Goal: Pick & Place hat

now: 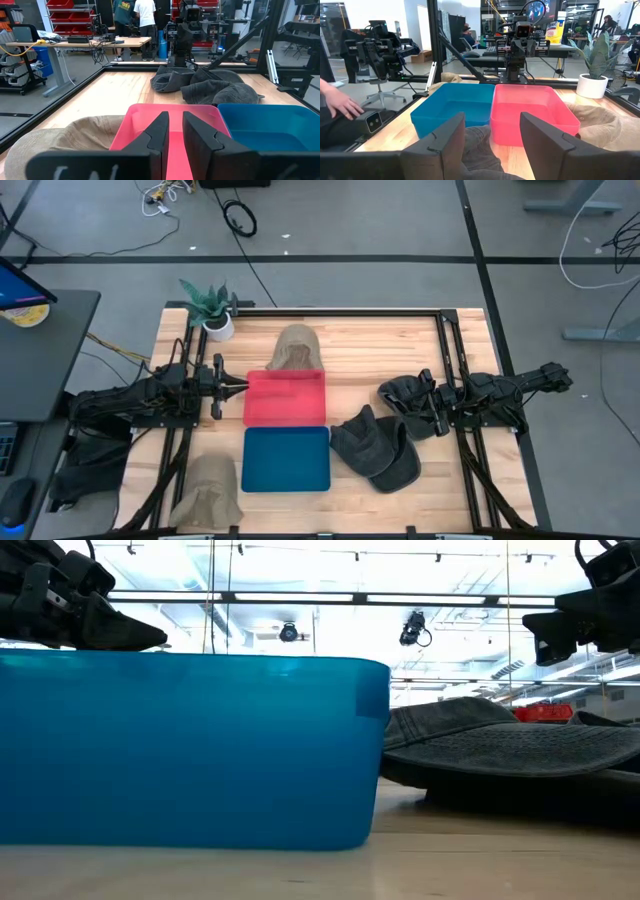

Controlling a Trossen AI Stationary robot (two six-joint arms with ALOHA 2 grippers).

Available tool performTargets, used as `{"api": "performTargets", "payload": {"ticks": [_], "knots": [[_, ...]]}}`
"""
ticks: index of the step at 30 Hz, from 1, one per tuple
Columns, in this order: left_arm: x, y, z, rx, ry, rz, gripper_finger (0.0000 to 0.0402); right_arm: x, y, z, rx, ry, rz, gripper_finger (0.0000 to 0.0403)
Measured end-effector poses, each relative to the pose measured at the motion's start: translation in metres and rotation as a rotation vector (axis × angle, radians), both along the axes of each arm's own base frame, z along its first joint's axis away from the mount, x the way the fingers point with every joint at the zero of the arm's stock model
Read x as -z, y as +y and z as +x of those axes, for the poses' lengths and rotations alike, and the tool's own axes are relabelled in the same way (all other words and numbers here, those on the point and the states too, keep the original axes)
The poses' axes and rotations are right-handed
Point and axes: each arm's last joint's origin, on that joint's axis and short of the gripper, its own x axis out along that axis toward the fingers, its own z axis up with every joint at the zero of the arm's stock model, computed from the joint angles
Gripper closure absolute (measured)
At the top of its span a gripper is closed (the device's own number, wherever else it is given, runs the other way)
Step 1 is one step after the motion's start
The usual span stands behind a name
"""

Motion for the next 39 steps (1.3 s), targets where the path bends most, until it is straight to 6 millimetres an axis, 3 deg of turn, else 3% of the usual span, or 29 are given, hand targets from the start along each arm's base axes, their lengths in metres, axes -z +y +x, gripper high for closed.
{"api": "performTargets", "payload": {"ticks": [14, 25, 32, 39], "knots": [[0.000, 0.000, 0.000, 0.000, 0.000, 0.000, 0.0344, 0.000, 0.000, 0.000, 0.003, -0.001, -0.003, 0.0208], [0.000, 0.000, 0.000, 0.000, 0.000, 0.000, 0.0344, -0.001, 0.000, 0.000, 0.008, -0.035, -0.132, 0.0208], [0.000, 0.000, 0.000, 0.000, 0.000, 0.000, 0.0344, -0.039, -0.003, -0.009, 0.070, -0.457, -0.151, 0.0208], [0.000, 0.000, 0.000, 0.000, 0.000, 0.000, 0.0344, -0.078, -0.011, -0.041, 0.107, -0.960, 0.055, 0.0208]]}}
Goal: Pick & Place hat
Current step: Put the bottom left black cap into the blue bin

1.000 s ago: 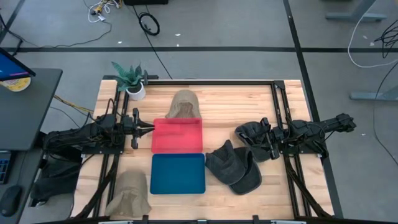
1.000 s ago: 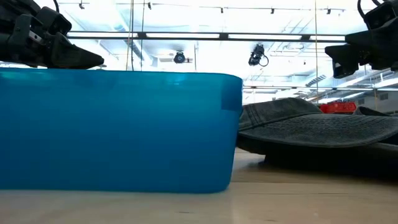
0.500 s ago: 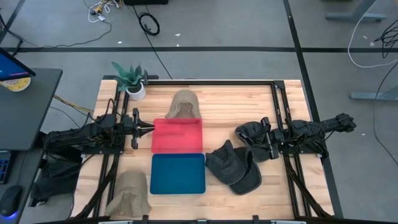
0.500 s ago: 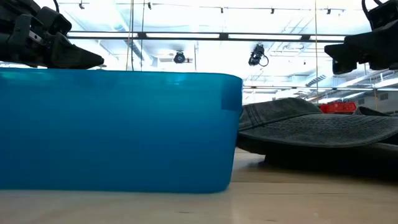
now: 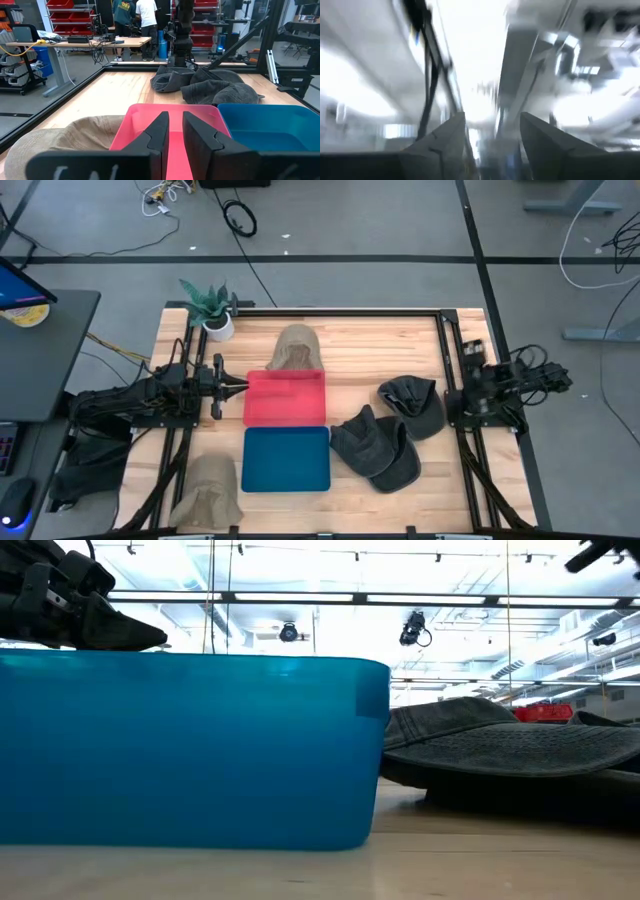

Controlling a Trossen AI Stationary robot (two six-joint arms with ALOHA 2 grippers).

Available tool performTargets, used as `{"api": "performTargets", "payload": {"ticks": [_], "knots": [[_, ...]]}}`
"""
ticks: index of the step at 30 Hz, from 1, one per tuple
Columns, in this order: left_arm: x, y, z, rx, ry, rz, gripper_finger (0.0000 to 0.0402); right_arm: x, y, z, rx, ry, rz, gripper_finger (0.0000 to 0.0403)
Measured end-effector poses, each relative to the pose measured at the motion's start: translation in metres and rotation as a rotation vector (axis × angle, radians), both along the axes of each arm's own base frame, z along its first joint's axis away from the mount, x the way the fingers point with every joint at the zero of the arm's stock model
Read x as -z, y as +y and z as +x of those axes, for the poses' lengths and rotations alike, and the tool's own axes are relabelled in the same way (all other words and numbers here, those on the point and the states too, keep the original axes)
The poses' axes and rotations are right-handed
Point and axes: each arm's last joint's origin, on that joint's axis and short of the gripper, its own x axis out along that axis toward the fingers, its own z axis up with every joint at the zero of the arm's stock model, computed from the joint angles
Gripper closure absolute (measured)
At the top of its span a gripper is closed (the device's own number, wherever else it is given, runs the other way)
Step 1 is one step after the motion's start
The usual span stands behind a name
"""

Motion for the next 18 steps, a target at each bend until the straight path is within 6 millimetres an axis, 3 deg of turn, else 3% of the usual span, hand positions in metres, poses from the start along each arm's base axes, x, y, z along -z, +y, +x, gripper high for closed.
{"api": "performTargets", "payload": {"ticks": [14, 18], "knots": [[0.000, 0.000, 0.000, 0.000, 0.000, 0.000, 0.0344, -0.010, -0.005, -0.018, -0.039, -0.210, 0.071, 0.0208], [0.000, 0.000, 0.000, 0.000, 0.000, 0.000, 0.0344, -0.029, -0.007, -0.028, -0.007, -0.277, 0.071, 0.0208]]}}
